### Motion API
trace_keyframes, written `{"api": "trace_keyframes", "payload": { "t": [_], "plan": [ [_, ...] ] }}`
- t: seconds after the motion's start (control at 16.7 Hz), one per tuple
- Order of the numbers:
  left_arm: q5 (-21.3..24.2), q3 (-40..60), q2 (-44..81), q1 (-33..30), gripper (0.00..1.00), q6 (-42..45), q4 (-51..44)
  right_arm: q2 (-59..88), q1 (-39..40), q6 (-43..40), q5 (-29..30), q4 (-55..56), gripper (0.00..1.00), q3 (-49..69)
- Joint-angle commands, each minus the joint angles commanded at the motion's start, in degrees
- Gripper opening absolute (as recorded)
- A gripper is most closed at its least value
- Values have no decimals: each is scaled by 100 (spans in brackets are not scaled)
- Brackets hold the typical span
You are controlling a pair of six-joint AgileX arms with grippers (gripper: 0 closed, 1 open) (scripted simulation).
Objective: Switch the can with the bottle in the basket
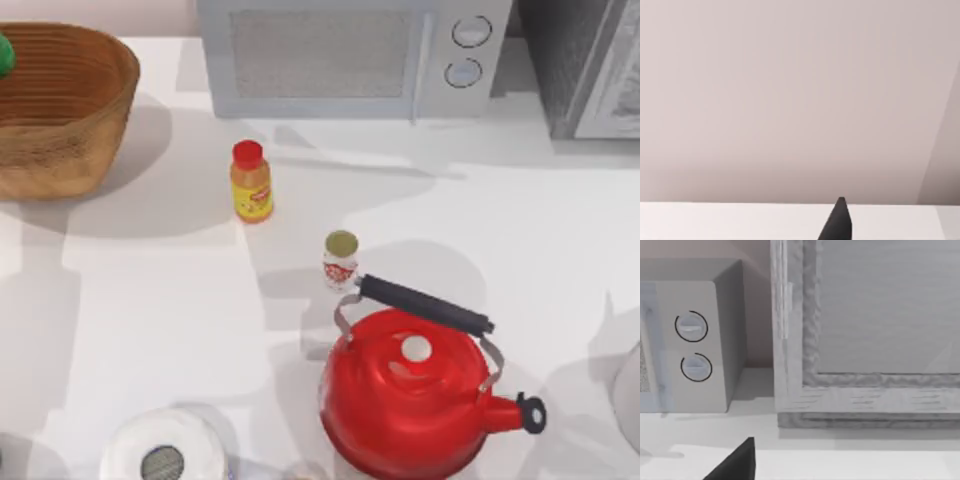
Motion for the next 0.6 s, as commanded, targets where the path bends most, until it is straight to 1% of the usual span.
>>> {"api": "trace_keyframes", "payload": {
  "t": [0.3,0.36,0.6],
  "plan": [
    [0,0,0,0,98,0,0,0,0,0,0,0,100,0],
    [0,0,0,0,100,0,0,0,0,0,0,0,100,0],
    [0,0,0,0,100,0,0,0,0,0,0,0,100,0]
  ]
}}
